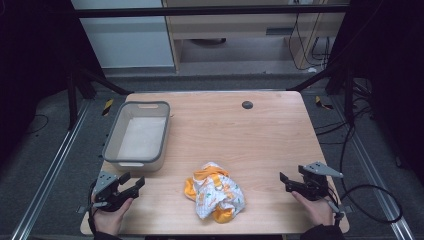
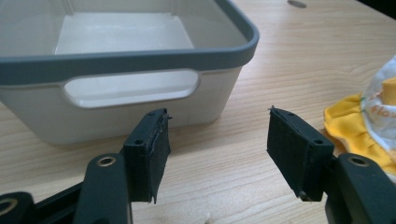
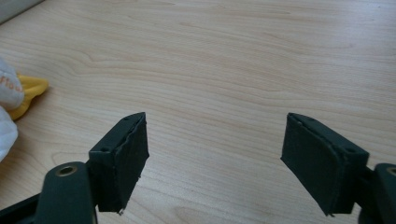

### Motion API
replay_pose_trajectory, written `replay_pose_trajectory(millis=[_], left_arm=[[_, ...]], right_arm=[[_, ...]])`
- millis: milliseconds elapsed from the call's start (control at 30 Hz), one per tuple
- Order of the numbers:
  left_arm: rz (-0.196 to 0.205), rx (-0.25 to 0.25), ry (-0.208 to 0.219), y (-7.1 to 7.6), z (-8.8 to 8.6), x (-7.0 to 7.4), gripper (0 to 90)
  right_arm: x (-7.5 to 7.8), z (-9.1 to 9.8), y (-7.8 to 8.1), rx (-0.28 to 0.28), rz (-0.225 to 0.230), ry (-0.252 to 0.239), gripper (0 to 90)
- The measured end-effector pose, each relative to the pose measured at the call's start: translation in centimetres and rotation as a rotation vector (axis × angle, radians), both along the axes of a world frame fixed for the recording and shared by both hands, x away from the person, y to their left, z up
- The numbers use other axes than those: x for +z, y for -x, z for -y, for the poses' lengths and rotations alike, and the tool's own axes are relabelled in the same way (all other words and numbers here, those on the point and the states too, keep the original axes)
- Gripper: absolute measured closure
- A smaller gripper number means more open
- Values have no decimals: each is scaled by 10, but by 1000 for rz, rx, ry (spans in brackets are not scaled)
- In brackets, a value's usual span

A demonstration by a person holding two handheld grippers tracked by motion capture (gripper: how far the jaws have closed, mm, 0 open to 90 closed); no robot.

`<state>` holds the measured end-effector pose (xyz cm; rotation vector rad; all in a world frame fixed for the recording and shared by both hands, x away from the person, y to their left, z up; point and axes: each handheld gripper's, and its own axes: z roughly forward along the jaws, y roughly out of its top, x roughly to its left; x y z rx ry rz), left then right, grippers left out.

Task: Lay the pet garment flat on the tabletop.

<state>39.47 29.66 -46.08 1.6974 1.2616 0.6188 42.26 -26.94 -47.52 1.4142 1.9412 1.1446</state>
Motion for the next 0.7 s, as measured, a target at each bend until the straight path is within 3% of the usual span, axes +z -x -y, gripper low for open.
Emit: replay_pose_trajectory(millis=[367, 700], left_arm=[[13, -86, -38, 7, 18, 4, 347], [32, -153, -56, 1, 32, 11, 331]], right_arm=[[7, -9, 4, 70, 23, 5, 304], [22, -25, 1, 146, 47, -33, 376]])
